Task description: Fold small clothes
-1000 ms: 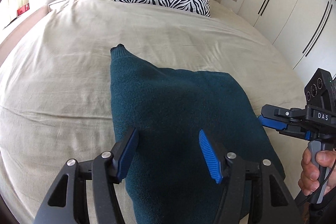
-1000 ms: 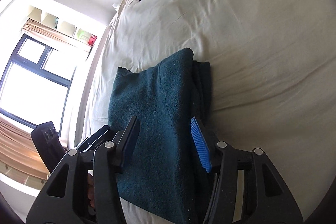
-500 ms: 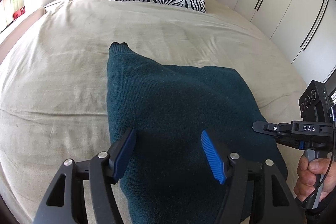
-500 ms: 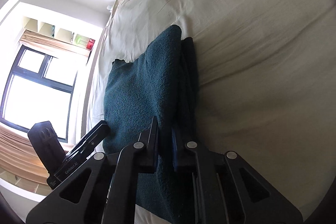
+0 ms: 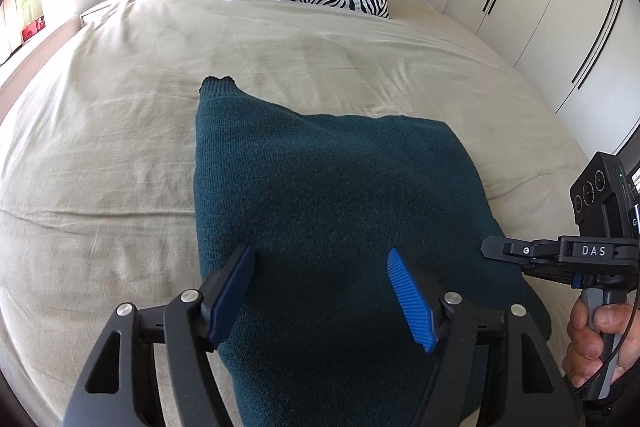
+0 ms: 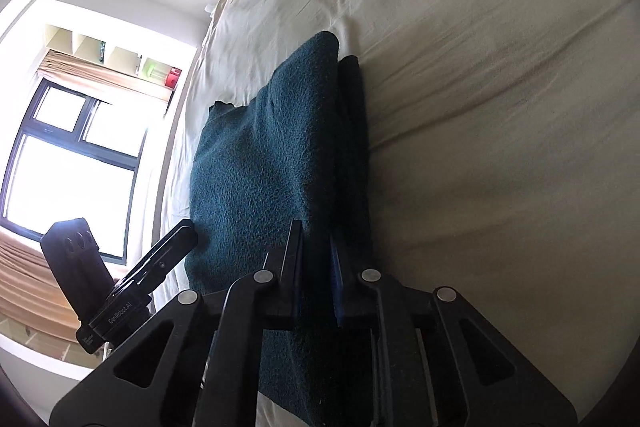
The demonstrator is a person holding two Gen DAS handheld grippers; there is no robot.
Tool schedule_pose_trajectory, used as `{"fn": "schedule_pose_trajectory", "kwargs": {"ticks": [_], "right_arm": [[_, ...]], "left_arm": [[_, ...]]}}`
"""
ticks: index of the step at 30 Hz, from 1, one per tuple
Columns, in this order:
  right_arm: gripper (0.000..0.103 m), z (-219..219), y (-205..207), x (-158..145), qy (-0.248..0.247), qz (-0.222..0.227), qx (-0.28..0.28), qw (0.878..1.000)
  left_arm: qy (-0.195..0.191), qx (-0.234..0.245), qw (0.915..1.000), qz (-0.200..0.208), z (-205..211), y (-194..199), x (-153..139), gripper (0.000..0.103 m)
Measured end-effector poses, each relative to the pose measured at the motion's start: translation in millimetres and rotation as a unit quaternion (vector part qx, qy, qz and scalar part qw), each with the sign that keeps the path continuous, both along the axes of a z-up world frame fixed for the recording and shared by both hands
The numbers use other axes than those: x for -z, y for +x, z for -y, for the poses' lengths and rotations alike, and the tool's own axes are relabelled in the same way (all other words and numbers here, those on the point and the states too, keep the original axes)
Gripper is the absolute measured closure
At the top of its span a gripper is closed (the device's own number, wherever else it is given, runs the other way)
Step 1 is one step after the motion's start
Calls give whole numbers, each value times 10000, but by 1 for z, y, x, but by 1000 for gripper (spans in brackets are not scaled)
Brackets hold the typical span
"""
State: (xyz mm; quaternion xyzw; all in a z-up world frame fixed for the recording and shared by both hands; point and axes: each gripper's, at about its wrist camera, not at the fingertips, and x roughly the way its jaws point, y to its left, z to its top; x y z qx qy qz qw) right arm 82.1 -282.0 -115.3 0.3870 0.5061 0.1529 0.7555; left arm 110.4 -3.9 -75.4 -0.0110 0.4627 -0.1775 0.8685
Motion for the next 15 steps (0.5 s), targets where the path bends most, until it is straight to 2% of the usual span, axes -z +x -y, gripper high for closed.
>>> {"fn": "schedule_pose_trajectory", "kwargs": {"ticks": [2, 5, 6, 9, 13, 15], "right_arm": [[90, 2, -6, -2, 52, 83, -44, 9999], [91, -6, -10, -4, -508, 192, -360, 9979], [92, -4, -9, 0, -540, 171, -388, 9976], [95, 8, -5, 12, -129, 72, -227, 9996], [90, 8, -13, -7, -267, 9, 7, 9996], [90, 9, -21, -29, -625, 128, 201, 9978]], "left_arm": [[104, 24, 9999, 73, 3, -2, 4, 30], [177, 44, 9998, 87, 8, -3, 4, 29], [188, 41, 9998, 80, 8, -2, 4, 29], [254, 36, 9996, 81, 11, -2, 4, 29], [229, -4, 9997, 69, 9, -1, 4, 29], [195, -18, 9998, 65, 8, -1, 4, 29]]}}
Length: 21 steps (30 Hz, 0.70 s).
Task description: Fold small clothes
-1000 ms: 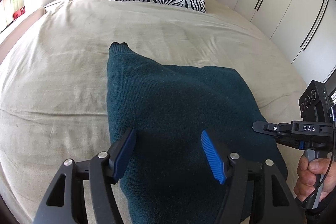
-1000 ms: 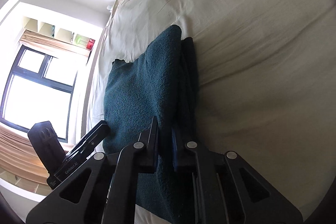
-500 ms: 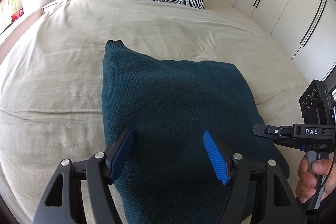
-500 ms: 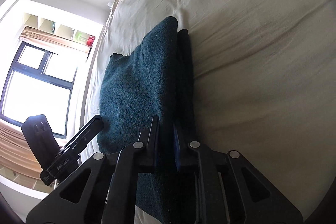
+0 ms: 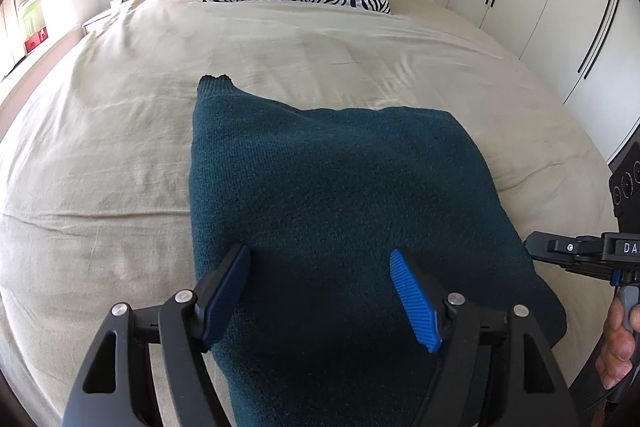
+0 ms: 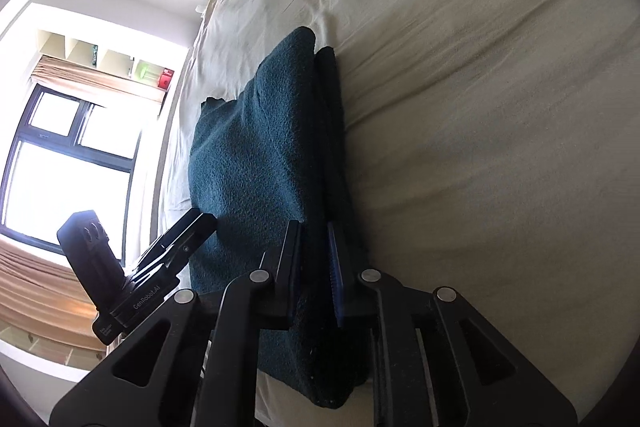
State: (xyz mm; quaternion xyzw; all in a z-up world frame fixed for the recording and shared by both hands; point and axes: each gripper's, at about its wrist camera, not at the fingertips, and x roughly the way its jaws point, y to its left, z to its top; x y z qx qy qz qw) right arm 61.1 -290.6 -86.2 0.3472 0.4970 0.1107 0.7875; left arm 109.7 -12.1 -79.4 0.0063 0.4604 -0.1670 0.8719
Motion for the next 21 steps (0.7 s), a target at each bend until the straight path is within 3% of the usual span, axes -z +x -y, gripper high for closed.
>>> {"fn": "schedule_pose_trajectory", "kwargs": {"ticks": [2, 5, 8, 12, 17, 21], "right_arm": [[90, -3, -9, -17, 14, 276, 1, 9996], [90, -27, -11, -20, 287, 393, -541, 9973], [90, -42, -7, 12, 122, -44, -694, 9975], [101, -23, -18, 39, 532, 78, -445, 9976], [94, -23, -33, 6, 81, 416, -441, 9981], [94, -29, -55, -21, -367, 805, -387, 9953]], "left_arm": [[12, -2, 10000, 15, 0, -1, 0, 29], [13, -19, 10000, 36, 1, -2, 1, 29], [-49, -28, 10000, 49, -1, -4, 0, 29], [-311, -64, 9995, 90, -12, -14, -12, 30], [-923, -208, 9951, 281, -31, -48, -39, 31], [-1473, -113, 9888, 225, -42, -83, -45, 30]]}}
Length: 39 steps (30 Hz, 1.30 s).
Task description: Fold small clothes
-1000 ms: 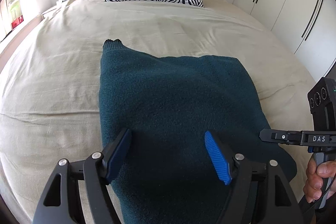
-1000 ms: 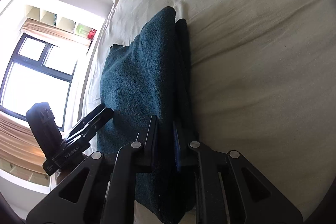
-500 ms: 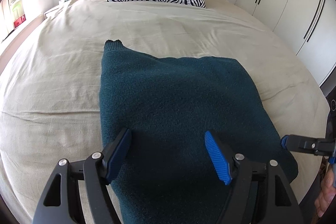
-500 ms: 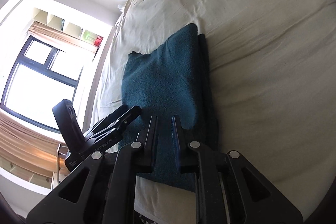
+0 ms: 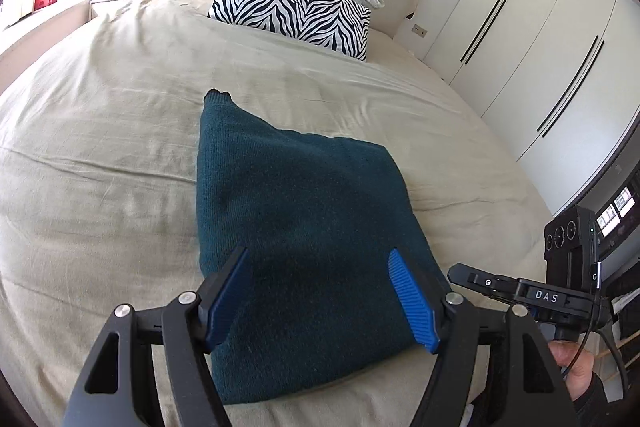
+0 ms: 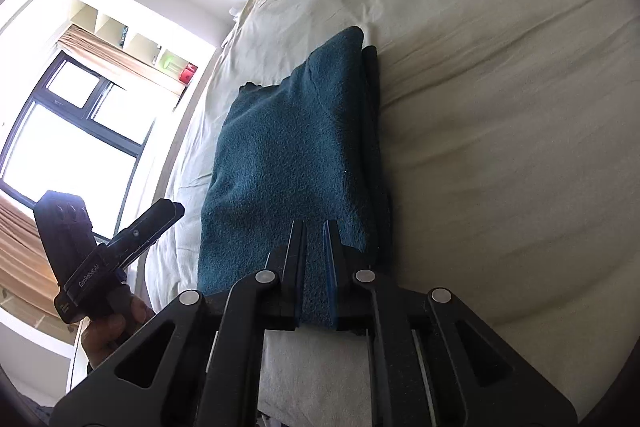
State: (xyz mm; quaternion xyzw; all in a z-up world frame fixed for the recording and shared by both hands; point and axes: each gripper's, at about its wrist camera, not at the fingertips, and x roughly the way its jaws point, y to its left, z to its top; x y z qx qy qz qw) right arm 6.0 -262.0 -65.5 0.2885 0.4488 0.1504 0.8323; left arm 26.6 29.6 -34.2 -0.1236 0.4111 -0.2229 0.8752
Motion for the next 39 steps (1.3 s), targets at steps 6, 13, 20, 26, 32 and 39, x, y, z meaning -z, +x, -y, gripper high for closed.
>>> {"fn": "schedule_pose_trajectory", "kwargs": {"ticks": [6, 13, 20, 26, 32, 39], "right_arm": [[48, -17, -45, -68, -1538, 1006, 387, 9822], [3, -27, -95, -134, -2243, 2169, 1374, 9401], [3, -39, -117, -174, -2383, 2409, 1576, 9275], [3, -58, -108, -171, -2847, 1814, 1118, 9347], [3, -70, -104, -151, -2867, 1549, 934, 9408], [3, -76, -82, -113, -2871, 855, 720, 9514]], "left_arm": [[398, -574, 9953, 671, -20, -41, -31, 0], [895, -1284, 9611, 2278, -27, -95, -91, 0], [1647, -1724, 9472, 2145, -23, -108, -102, 0], [2086, -1849, 9492, 1458, -21, -95, -81, 0], [2048, -1658, 9618, 735, -19, -86, -49, 0], [2052, -1530, 9661, 339, -15, -80, -27, 0]]}}
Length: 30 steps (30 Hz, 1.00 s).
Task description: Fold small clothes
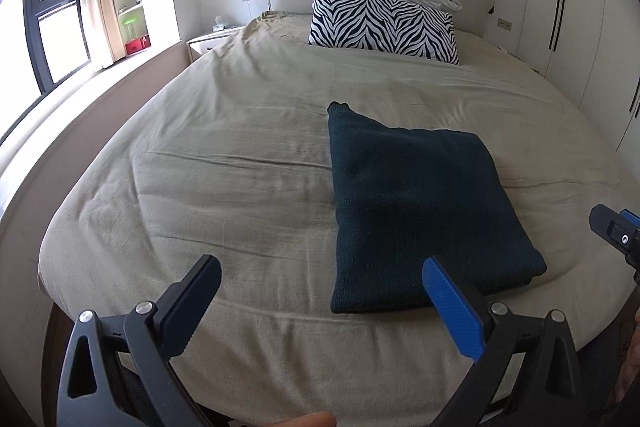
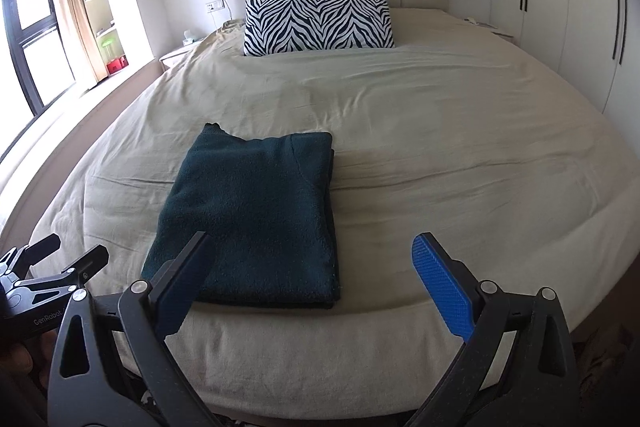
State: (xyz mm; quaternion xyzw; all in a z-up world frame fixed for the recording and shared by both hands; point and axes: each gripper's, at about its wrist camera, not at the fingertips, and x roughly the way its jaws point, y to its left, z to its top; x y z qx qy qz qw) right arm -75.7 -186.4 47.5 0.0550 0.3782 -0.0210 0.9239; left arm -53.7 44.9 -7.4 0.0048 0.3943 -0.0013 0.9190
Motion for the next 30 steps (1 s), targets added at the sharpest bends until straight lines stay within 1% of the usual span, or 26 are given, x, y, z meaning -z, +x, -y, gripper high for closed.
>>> {"fn": "schedule_pose_trajectory", "kwargs": {"ticks": [6, 19, 30], "right_arm": [[3, -7, 6, 12, -129, -165, -38, 9998], [3, -8, 10, 25, -85, -439, 39, 9990], [3, -10, 10, 30, -39, -505, 80, 9987]], "left_arm": [[-26, -63, 9999, -108, -4, 3, 6, 0], [-31, -114, 9996, -269, -7, 5, 14, 0], [-20, -101, 9995, -299, -6, 3, 17, 0]]}}
